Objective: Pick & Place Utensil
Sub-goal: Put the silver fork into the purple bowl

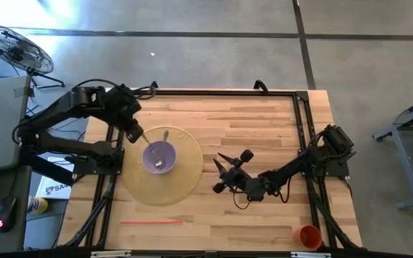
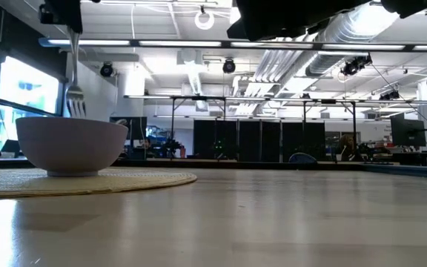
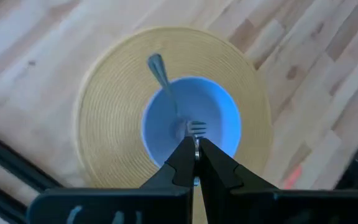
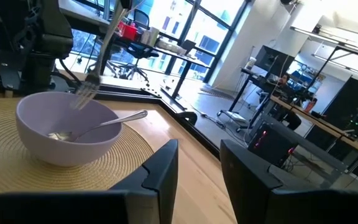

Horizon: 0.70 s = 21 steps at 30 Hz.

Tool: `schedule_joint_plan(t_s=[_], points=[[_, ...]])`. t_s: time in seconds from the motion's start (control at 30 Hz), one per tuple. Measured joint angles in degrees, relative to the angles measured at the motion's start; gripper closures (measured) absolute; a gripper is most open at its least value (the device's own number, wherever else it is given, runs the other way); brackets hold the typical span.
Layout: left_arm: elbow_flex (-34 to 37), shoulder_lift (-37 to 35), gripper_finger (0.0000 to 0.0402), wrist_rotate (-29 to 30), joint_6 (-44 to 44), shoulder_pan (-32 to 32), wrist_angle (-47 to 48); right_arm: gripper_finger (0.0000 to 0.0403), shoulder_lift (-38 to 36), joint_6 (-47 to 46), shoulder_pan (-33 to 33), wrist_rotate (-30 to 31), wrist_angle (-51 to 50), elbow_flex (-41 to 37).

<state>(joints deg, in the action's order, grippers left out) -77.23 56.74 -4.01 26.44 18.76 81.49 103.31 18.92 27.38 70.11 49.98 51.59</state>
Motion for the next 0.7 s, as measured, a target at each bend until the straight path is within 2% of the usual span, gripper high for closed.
schedule_joint_plan(t_s=[0.13, 0.2, 0.53, 0.7], points=[[0.0, 3.45, 0.0397, -2.52, -0.8, 0.35, 0.1, 0.0289, 0.0, 0.0, 0.0, 0.0, 0.0, 0.0], [0.04, 5.45, 0.0398, -5.58, -2.5, 2.16, 0.1, 0.0289, 0.0, -0.02, 0.0, 0.0, 0.0, 0.02], [0.07, 13.53, 0.04, -16.14, -15.07, 19.03, 1.08, 0.0289, 0.04, -1.07, 0.04, -0.02, -2.04, 0.09], [0.07, 15.59, 0.04, -21.74, -21.47, 23.37, 2.64, 0.0289, 0.04, -2.43, 0.04, -0.02, -3.06, 0.09]])
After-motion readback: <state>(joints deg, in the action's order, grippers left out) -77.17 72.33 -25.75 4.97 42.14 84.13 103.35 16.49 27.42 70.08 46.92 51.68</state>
